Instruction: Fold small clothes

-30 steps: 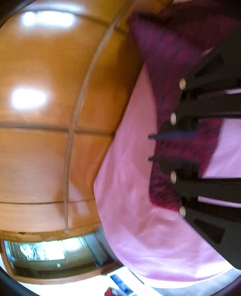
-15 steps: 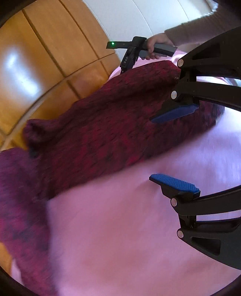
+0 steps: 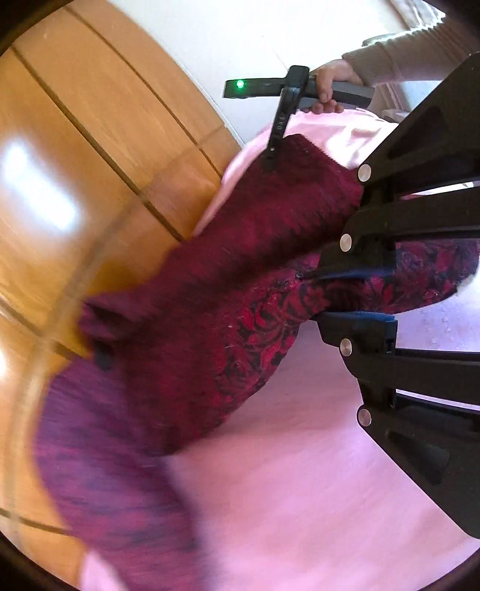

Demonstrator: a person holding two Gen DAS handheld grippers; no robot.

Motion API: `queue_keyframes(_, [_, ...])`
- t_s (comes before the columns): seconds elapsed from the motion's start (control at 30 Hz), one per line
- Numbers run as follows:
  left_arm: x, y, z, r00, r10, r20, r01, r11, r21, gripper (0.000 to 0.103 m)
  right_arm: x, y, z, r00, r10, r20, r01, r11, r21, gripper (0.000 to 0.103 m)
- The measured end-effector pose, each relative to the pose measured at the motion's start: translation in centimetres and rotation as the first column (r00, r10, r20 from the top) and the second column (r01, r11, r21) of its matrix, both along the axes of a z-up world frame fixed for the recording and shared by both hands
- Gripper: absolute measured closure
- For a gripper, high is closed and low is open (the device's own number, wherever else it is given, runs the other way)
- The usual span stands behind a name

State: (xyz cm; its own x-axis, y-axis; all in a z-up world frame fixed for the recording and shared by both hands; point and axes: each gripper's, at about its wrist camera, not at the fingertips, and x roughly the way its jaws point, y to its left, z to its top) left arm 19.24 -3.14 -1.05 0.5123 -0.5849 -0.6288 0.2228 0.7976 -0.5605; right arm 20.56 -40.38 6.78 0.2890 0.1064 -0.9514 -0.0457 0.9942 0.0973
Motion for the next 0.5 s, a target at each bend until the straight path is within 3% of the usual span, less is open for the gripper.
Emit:
queue_keyframes(0.1, [-0.2, 2.4, 3.4, 0.998, 0.017, 0.066, -0.018, 1.000, 0.010, 0.091, -1.6, 1.5, 4.3, 0.997, 0.057, 0.059, -0.058, 0.998, 0.017, 0.089])
queue_keyframes(0.27, [-2.3, 7.6, 6.2, 0.991, 0.050, 0.123, -0.054, 0.998, 0.024, 0.092, -7.2, 4.8, 8.2, 0.983, 0.134, 0.124, -0.144, 0.986, 0.078, 0.089])
queue_keyframes(0.37, [-5.1, 10.4, 6.0, 0.992, 0.048, 0.117, -0.055, 0.997, 0.057, 0.092, -11.8, 7.3, 8.2, 0.977, 0.170, 0.132, -0.186, 0.974, 0.126, 0.089])
queue_keyframes(0.5, [-8.6, 11.7, 1.9, 0.999, 0.030, 0.041, -0.036, 0.987, 0.155, 0.092, -17.9, 9.3, 4.6, 0.983, 0.173, 0.056, -0.180, 0.970, 0.165, 0.089])
